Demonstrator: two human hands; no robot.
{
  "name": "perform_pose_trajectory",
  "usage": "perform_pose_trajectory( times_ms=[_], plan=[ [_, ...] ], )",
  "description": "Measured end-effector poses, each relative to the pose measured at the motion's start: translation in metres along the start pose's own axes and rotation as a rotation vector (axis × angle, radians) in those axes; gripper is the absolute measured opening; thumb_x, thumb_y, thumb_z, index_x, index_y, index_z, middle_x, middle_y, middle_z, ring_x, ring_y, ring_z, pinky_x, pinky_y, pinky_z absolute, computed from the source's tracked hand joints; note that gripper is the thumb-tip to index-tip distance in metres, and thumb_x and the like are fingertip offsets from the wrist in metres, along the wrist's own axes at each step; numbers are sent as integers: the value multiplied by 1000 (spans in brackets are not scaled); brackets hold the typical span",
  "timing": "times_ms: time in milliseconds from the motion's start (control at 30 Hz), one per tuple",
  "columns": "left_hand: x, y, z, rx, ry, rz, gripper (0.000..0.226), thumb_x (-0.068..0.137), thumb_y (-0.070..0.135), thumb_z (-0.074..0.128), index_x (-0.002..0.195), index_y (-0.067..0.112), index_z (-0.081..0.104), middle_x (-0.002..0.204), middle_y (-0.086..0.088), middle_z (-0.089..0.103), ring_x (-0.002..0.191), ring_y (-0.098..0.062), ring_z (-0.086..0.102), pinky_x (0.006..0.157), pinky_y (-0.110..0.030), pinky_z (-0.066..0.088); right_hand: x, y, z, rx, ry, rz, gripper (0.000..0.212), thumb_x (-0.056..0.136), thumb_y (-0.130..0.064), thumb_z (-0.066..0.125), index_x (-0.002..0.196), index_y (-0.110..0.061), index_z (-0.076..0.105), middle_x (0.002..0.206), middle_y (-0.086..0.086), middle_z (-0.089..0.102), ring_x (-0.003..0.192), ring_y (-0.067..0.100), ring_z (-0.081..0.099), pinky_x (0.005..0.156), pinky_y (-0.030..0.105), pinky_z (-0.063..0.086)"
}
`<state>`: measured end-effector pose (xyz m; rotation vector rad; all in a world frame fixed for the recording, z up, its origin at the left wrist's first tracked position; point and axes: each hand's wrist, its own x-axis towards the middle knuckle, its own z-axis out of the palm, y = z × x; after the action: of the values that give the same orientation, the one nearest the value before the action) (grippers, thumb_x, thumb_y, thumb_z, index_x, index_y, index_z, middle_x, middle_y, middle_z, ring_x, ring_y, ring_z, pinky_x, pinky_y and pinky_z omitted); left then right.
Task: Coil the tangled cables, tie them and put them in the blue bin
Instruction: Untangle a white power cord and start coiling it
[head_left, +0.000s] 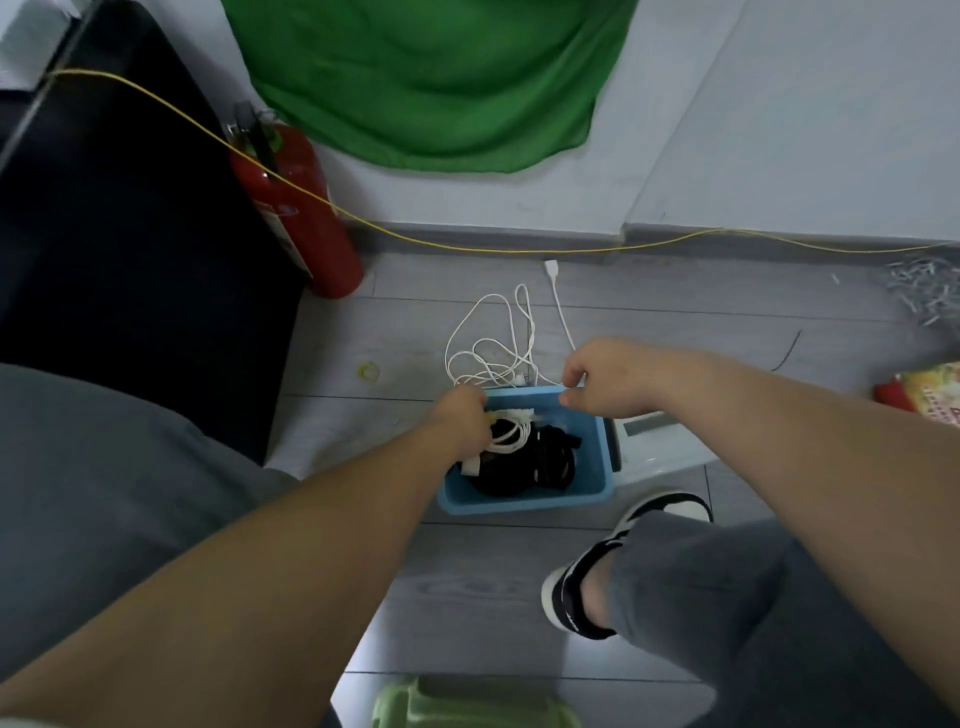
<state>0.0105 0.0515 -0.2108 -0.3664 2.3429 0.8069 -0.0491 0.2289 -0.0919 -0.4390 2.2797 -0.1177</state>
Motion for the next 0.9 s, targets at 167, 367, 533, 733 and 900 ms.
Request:
perform_pose_trajectory(
  times_ms=[167,367,533,733,900],
  plan=[
    [3,8,-19,-133,35,18,27,92,8,65,117,15,73,115,-6,71,104,-24,68,94,-34,57,20,-11,9,75,71,4,29,100,-33,60,106,-9,75,112,12,72,105,30,65,94,40,54],
    [15,-13,-34,-167,127,11,25,93,3,59,108,16,73,112,-7,72,104,-25,67,95,-34,56,71,-28,19,264,215,57,16,93,-15,59,90,-11,75,95,11,74,91,29,70,83,37,58],
    [40,-30,-50,-99,187,-10,28,91,6,60,111,20,73,116,-7,72,106,-25,67,94,-32,56,121,-21,29,343,193,134,19,99,-22,58,102,-10,72,95,11,73,86,27,70,81,36,59],
    [87,-19,-51,-67,166,65,24,93,10,60,112,16,73,111,-8,70,99,-25,66,87,-33,56,202,-6,55,312,81,213,23,94,-25,63,108,-10,73,111,11,71,103,28,67,92,36,56],
    [111,-1,-43,-61,111,107,20,89,8,61,105,13,73,107,-9,70,98,-27,66,85,-34,56,243,-5,83,70,-69,168,32,91,-32,66,120,-17,68,122,10,66,113,28,64,93,33,52]
  ],
)
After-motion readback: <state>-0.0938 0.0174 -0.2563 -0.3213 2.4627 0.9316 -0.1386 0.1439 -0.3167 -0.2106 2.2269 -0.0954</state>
